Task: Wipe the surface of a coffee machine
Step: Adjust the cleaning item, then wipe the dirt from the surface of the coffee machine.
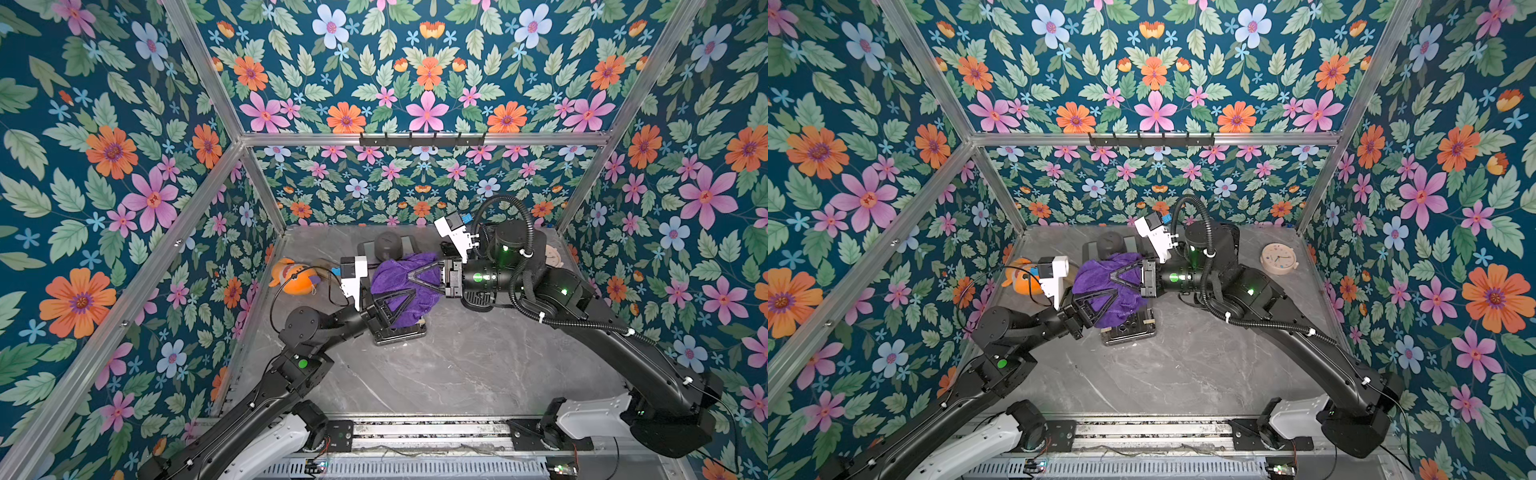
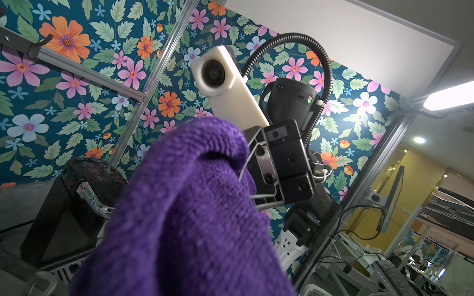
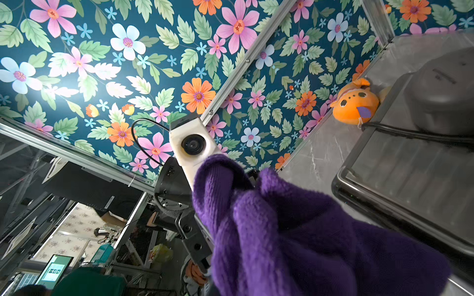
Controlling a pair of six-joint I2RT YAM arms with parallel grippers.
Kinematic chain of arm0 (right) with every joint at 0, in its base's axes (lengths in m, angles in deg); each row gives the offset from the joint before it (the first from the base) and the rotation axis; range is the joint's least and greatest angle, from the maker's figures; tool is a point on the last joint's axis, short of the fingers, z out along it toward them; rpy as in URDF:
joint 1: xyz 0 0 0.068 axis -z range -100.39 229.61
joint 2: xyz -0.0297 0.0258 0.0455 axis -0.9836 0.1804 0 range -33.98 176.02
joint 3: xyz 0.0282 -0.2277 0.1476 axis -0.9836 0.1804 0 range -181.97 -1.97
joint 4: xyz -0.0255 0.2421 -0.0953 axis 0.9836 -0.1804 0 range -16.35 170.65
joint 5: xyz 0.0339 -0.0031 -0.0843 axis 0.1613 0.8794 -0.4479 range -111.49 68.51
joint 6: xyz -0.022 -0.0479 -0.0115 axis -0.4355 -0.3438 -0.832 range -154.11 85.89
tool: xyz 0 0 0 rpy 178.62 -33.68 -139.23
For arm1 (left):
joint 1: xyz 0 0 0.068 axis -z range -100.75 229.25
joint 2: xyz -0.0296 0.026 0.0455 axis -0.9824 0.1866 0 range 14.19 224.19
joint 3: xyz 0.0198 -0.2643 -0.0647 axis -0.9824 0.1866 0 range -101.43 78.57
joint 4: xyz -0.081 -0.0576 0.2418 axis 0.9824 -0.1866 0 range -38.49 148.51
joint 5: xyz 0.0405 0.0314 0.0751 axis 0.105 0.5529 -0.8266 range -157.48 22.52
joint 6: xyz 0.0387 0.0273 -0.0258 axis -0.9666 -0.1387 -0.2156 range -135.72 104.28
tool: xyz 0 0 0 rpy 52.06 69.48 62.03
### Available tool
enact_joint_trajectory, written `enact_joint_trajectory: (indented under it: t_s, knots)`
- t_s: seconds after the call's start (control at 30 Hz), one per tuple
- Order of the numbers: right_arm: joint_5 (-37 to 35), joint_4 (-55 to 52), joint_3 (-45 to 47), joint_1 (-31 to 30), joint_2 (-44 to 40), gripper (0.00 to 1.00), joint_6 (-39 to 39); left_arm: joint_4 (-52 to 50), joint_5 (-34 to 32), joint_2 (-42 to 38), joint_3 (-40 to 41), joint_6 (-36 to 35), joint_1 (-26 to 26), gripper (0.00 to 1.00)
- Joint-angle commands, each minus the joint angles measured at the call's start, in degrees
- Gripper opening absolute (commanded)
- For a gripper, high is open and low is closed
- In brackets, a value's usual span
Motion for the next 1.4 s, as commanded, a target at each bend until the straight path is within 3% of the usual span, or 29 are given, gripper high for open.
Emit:
enact_joint_trajectory:
  t_s: [0.0, 0.07, 0.17, 0.33, 0.53, 0.67, 0.9, 1.1, 1.37]
  knots:
    - [-3.68, 2.22, 0.67, 0.6, -1.76, 0.0, -0.21, 0.02, -4.2, -2.69, -0.34, -2.22, -0.18, 0.35]
    - [-5.77, 0.44, 1.26, 0.69, -3.32, 0.0, -1.59, -3.58, -7.59, -4.34, -0.87, -3.21, -0.17, 0.45]
    - [-11.29, -2.98, 4.85, 1.62, -7.61, 0.0, -3.05, -11.1, -13.23, -7.06, -2.72, -5.07, -0.16, 0.51]
    - [-19.05, -3.05, 18.55, 5.24, -16.95, 0.0, -1.24, -24.03, -25.63, -9.29, -6.67, -5.83, -0.19, 0.73]
    - [-20.4, 9.09, 35.84, 5.21, -20.48, 0.0, 4.59, -47.84, -46.46, 1.19, -19.52, -6.35, -0.27, 0.76]
    - [-18.65, 20.2, 43.46, 5.16, -18.06, 0.0, 7.97, -55.03, -52.8, 10.15, -26.65, -7.39, -0.4, 0.76]
    - [-19.43, 42.54, 53.31, 5.1, -11.06, 0.0, 9.71, -55.98, -51.07, 19.41, -31.09, -5.4, -4.77, 0.76]
    - [-19.64, 59.53, 58.13, 5.08, -4.12, 0.0, 9.31, -55.4, -47.91, 20.93, -29.41, -2.96, -7.59, 0.74]
    - [-18.64, 74.22, 60.46, 5.08, 4.75, 0.0, 7.54, -53.21, -44.57, 20.6, -23.93, -0.64, -8.5, 0.73]
